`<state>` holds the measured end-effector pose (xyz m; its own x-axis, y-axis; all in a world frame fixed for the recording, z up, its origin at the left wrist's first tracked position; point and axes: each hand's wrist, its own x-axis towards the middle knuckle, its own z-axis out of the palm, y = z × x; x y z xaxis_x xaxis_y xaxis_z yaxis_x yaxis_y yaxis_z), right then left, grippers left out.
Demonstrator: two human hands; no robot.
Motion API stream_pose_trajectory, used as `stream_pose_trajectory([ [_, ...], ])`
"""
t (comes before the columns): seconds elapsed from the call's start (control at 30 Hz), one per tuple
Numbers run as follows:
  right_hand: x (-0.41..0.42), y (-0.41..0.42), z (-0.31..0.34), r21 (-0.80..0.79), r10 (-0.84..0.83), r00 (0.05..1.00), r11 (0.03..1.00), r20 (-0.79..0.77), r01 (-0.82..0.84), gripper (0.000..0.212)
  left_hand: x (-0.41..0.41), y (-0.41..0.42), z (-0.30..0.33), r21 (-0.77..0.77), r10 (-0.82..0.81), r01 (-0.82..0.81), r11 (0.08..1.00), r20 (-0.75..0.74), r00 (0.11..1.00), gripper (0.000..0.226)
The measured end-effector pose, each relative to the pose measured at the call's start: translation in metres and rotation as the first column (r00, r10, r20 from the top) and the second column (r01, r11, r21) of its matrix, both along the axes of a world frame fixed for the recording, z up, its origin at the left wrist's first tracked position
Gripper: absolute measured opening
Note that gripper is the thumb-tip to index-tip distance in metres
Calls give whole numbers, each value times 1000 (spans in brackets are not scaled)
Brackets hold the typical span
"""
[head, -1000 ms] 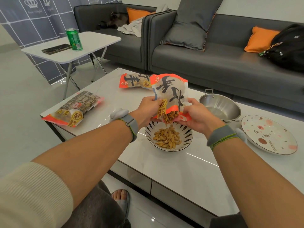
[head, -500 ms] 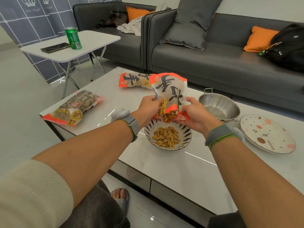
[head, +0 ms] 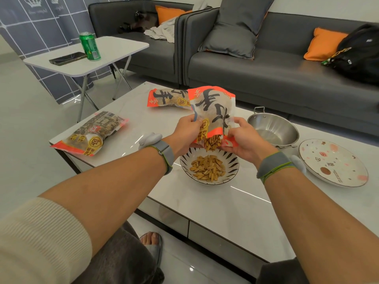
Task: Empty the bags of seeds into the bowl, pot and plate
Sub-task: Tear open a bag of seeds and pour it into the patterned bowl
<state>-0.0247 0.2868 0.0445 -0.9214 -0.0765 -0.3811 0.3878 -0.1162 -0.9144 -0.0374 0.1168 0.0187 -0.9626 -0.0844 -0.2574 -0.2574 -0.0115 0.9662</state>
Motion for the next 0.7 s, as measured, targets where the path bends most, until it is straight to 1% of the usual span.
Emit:
stream_pose_trajectory([
  [0.2,-2,2,1,6,-5,1000,1000,-15,5,55,-1,0,3,47,-9,9,999,1,1000,28],
  [0.4,-2,1,-1,41,-5,1000,999,-12,6,59,-1,0,2,36,-23,23,999,5,1000,28],
  [0.53,-2,3,-1,22,-9,1000,1000,11,9,60,2,-1,5,29,-30,30,999,3,1000,27],
  [0.7,-2,3,1,7,2,1000,1000,1,-2,60,2,-1,4,48,-24,24,999,1,1000,27],
])
